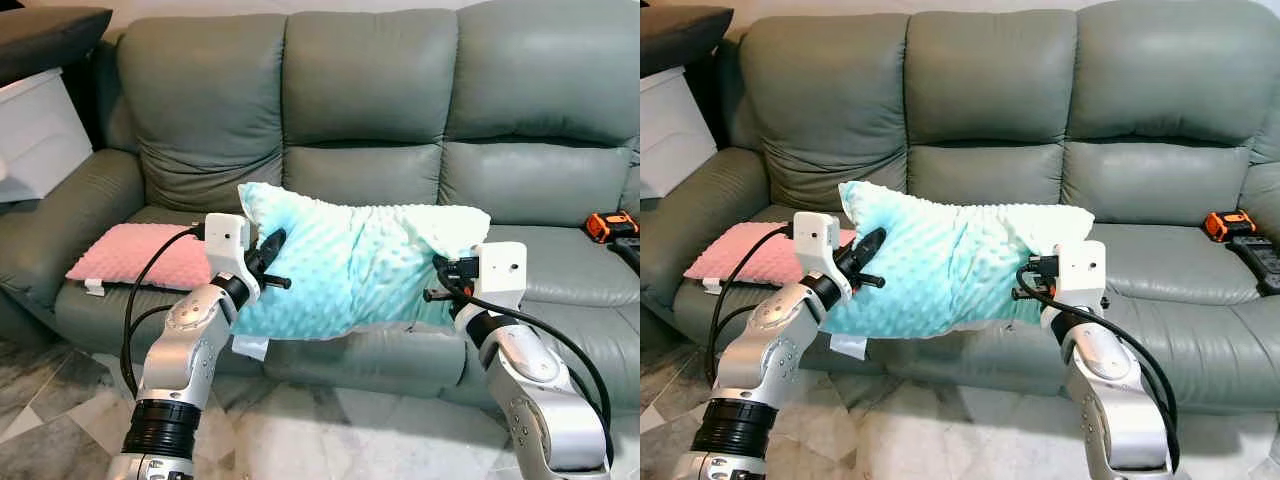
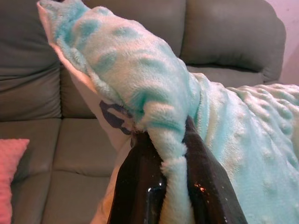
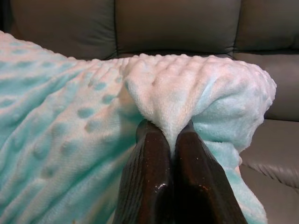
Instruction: Move the pillow to the sofa
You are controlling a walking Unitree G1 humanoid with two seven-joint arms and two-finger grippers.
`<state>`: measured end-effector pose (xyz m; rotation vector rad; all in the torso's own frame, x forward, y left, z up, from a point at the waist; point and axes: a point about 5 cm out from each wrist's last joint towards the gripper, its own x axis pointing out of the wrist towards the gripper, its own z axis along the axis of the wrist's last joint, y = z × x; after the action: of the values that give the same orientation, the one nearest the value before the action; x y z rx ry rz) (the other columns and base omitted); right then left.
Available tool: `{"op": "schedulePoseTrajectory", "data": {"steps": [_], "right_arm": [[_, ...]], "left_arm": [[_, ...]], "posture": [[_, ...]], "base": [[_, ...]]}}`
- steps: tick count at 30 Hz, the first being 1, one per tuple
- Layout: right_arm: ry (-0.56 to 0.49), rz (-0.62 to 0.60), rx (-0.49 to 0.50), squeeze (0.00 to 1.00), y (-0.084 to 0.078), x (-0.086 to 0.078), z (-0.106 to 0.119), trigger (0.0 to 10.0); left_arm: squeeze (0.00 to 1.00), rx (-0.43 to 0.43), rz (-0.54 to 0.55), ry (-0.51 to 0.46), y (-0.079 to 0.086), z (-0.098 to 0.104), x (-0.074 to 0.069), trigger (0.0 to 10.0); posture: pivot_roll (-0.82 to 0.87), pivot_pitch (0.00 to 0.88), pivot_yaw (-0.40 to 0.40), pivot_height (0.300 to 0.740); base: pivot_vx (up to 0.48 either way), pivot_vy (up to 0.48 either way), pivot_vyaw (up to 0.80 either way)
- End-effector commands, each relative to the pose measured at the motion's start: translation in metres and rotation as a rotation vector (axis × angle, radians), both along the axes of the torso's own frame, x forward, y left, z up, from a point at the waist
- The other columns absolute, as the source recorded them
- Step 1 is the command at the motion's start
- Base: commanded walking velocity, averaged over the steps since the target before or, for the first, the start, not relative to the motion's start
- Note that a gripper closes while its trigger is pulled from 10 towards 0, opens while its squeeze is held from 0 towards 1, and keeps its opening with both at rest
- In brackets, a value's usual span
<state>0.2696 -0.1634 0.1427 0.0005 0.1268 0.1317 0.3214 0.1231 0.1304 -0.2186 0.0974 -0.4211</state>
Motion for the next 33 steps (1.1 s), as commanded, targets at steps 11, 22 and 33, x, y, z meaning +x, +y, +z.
{"op": "schedulePoseTrajectory", "data": {"steps": [11, 22, 33], "right_arm": [[-0.041, 0.011, 0.002, 0.00, 0.0043, 0.0001, 0.0097, 10.0], [-0.041, 0.009, 0.002, 0.00, 0.0043, 0.0003, 0.0097, 10.0], [-0.039, 0.011, -0.002, 0.00, 0.0035, -0.0002, 0.0095, 10.0]], "left_arm": [[0.00, -0.072, -0.016, 0.000, 0.0006, 0.0021, 0.0032, 10.0], [0.00, -0.090, -0.036, 0.011, -0.0041, 0.0000, 0.0006, 10.0], [0.00, -0.104, -0.047, 0.015, -0.0069, -0.0007, -0.0008, 10.0]], "posture": [[-0.20, 0.000, 0.073, 0.740], [-0.20, 0.000, 0.075, 0.740], [-0.20, 0.000, 0.073, 0.740]], "base": [[0.000, 0.000, 0.00], [0.197, 0.000, 0.00], [0.266, 0.000, 0.00]]}}
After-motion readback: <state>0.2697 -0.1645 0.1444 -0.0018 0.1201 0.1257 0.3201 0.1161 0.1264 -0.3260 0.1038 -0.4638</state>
